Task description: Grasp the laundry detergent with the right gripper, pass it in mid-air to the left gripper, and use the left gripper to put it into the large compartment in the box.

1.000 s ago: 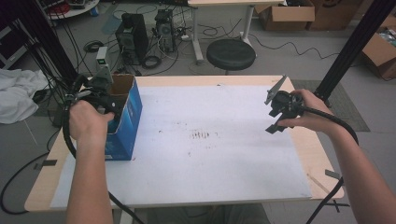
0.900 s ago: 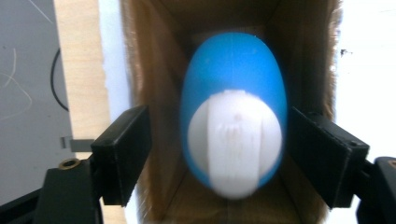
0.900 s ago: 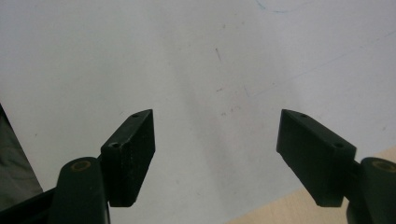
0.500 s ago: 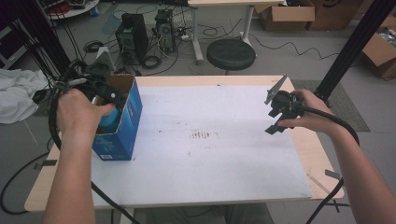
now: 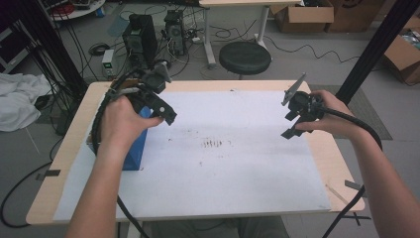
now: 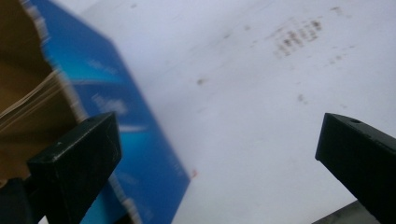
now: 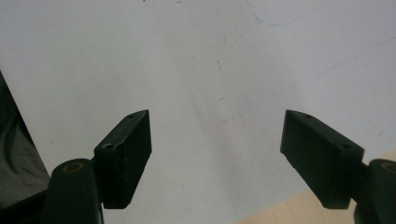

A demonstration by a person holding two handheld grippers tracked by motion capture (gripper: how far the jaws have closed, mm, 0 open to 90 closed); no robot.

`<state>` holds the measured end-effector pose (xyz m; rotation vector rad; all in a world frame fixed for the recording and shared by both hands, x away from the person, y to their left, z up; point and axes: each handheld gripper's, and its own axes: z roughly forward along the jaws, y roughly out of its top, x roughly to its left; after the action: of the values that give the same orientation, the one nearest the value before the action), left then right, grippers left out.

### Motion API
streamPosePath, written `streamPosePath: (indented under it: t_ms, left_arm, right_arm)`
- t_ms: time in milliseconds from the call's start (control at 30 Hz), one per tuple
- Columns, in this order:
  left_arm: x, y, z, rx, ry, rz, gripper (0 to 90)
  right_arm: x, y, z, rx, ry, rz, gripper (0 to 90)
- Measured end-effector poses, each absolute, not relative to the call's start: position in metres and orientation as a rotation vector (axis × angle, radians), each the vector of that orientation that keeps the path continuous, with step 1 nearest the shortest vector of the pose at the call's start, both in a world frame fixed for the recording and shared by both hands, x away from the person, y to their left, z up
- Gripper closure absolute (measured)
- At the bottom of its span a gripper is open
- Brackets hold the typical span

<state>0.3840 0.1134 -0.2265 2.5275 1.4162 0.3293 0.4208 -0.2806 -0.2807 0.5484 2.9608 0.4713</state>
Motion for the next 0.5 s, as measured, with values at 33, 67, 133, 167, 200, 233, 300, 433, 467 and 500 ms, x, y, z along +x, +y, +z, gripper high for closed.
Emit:
streamPosePath:
  t_ms: [33,67,133,167,200,233,300,433,467,500]
  left_arm:
    - [0.384,0.109,-0.228,2.531,1.396,0.322,0.2]
    - [0.384,0.104,-0.230,2.537,1.368,0.318,0.1]
    - [0.383,0.093,-0.236,2.558,1.316,0.316,0.2]
    - [0.383,0.088,-0.239,2.569,1.294,0.309,0.1]
    - [0.383,0.083,-0.243,2.578,1.268,0.303,0.1]
    - [0.382,0.078,-0.247,2.589,1.247,0.305,0.1]
    - [0.384,0.069,-0.257,2.618,1.225,0.308,0.1]
    - [0.387,0.055,-0.275,2.669,1.193,0.273,0.1]
    - [0.388,0.051,-0.280,2.679,1.183,0.266,0.1]
    - [0.388,0.049,-0.282,2.681,1.175,0.255,0.1]
  right_arm:
    - [0.421,-0.281,-0.280,0.551,2.959,0.482,23.9]
    - [0.421,-0.281,-0.279,0.553,2.959,0.494,23.9]
    - [0.420,-0.281,-0.278,0.553,2.965,0.510,23.7]
    - [0.420,-0.281,-0.278,0.553,2.968,0.514,23.7]
    - [0.420,-0.281,-0.277,0.554,2.968,0.518,23.7]
    - [0.419,-0.281,-0.277,0.558,2.969,0.519,23.6]
    - [0.419,-0.282,-0.276,0.559,2.968,0.527,23.5]
    - [0.419,-0.282,-0.275,0.564,2.967,0.523,23.5]
    - [0.419,-0.283,-0.274,0.567,2.967,0.524,23.5]
    - [0.419,-0.283,-0.274,0.564,2.968,0.522,23.5]
